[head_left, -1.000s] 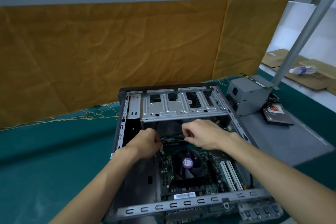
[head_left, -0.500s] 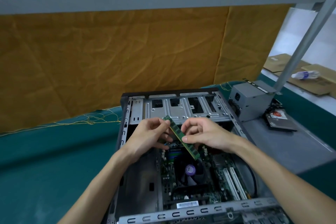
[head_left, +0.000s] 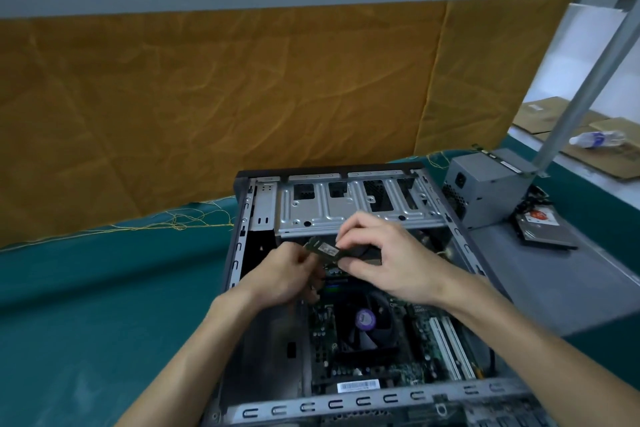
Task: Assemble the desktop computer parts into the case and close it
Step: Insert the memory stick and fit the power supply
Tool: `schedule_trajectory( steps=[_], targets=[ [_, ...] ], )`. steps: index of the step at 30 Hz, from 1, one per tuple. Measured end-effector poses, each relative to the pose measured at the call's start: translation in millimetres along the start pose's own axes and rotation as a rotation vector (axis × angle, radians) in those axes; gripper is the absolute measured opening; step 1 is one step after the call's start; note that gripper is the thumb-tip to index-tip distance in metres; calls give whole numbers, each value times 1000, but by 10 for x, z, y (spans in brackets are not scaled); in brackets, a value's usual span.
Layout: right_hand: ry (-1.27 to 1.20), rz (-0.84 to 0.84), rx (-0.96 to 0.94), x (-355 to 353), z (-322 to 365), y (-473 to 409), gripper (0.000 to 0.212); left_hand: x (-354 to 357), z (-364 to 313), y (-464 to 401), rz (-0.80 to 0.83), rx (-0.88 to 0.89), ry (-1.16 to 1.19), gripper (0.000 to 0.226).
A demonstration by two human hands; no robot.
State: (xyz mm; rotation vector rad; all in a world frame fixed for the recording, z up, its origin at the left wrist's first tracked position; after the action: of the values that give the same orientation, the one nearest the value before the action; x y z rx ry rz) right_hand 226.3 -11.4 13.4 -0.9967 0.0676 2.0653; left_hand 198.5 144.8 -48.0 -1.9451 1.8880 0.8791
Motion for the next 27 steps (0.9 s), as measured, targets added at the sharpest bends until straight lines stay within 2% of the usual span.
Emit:
schedule_trajectory(
  steps=[1,3,6,8,10,15,19,27],
  targets=[
    [50,82,27,52,-43,13,6,-5,51,-19,-25,45,-211,28],
    [163,203,84,134,-183,48,8,97,166,-23,66,82,-485,23],
    [377,290,152,176,-426,54,22,280,338,21,282,28,-611,41],
    [416,314,190,197,-548,24,29,315,392,44,339,-1,-652,55],
    [445,348,219,242,-656,-18,31,310,395,56,331,-6,-663,62],
    [343,356,352,325,-922,-102,24,334,360,74,325,11,-656,60],
    [269,337,362,402,-997,-81,13,325,353,88,338,-5,-625,59],
    [314,303,361,404,-898,-55,22,319,377,91,320,-31,-625,51]
  ],
)
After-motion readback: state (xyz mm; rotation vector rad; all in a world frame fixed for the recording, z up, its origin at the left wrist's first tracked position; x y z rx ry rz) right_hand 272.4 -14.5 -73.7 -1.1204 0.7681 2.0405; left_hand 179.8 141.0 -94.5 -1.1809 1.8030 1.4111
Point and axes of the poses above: each hand's wrist, its own y-axis away from the middle knuckle, its own x-axis out of the palm, z = x × y, the point moved 7 cm from there along -y, towards the middle knuckle, and after that the axes turned 7 degrees about -z, right-handed, at the moved point
